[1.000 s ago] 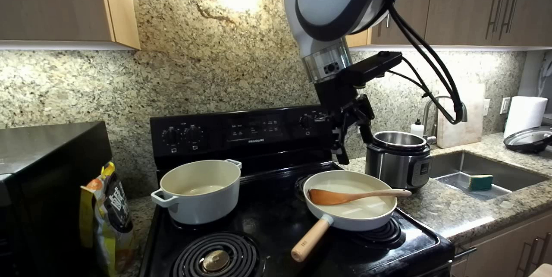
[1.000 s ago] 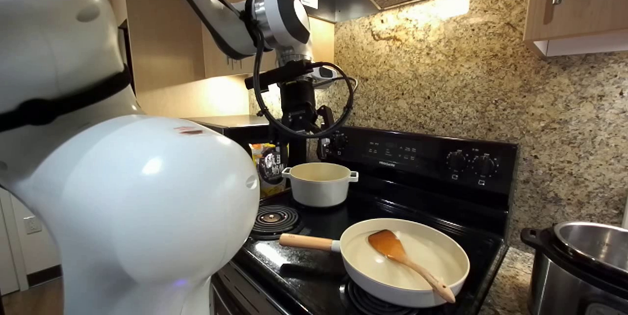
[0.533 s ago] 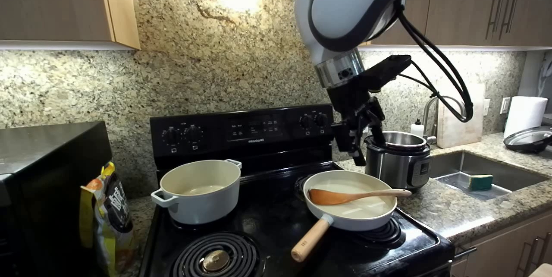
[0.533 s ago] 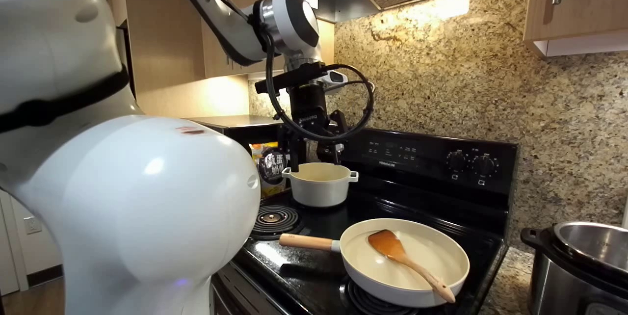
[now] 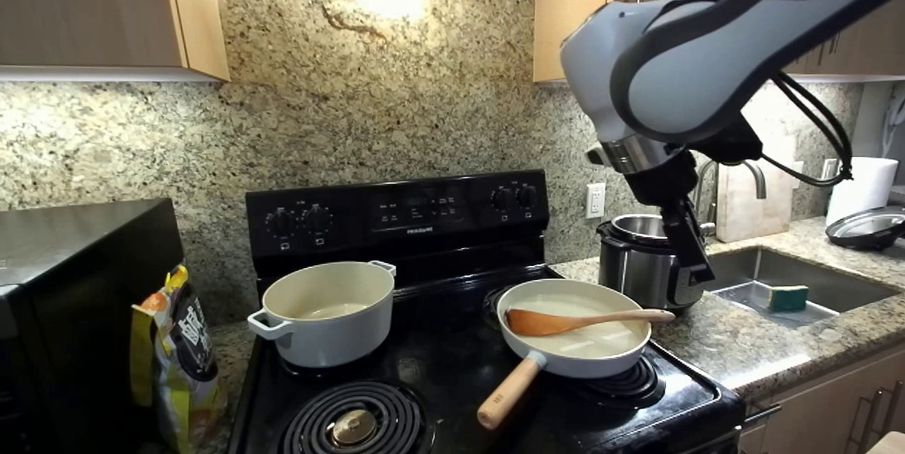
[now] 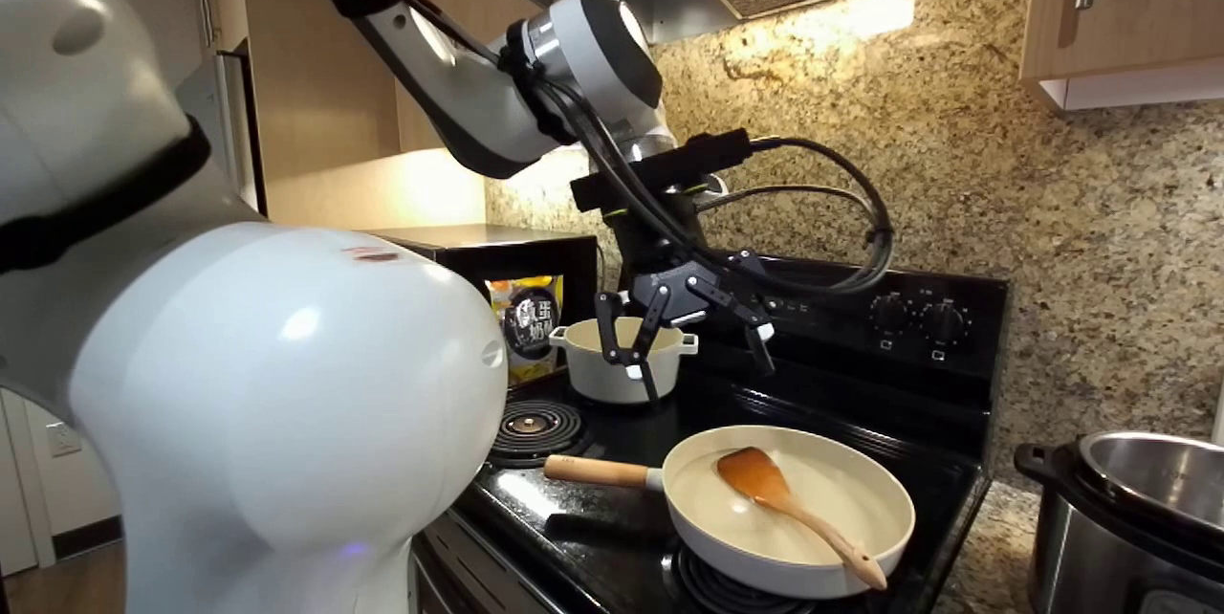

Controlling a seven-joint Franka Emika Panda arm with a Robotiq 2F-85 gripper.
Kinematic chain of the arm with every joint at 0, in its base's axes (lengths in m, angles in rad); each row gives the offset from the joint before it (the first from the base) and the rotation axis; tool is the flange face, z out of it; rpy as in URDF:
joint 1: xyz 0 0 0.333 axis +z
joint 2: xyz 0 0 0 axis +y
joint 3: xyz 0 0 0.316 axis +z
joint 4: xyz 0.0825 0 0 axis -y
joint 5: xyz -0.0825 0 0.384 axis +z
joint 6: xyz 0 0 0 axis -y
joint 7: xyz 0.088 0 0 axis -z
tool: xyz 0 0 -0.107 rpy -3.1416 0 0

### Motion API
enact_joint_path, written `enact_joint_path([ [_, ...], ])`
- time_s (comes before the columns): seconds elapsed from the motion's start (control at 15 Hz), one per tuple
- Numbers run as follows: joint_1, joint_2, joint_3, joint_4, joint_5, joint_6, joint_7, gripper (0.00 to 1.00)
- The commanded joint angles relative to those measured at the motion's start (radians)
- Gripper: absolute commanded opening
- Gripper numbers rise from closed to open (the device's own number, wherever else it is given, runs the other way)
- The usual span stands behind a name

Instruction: Use the wooden spoon to stir the water in the white pan

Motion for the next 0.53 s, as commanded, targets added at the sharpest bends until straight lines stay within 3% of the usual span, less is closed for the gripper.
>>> enact_joint_path([
  [0.0, -0.040, -0.056, -0.137, -0.036, -0.135, 0.163, -0.198, 1.00],
  [0.07, -0.021, -0.052, -0.079, -0.054, -0.085, 0.096, -0.096, 1.00],
  [0.2, -0.038, -0.059, -0.130, -0.030, -0.108, 0.133, -0.168, 1.00],
  [0.47, -0.038, -0.054, -0.135, -0.019, -0.109, 0.135, -0.181, 1.00],
])
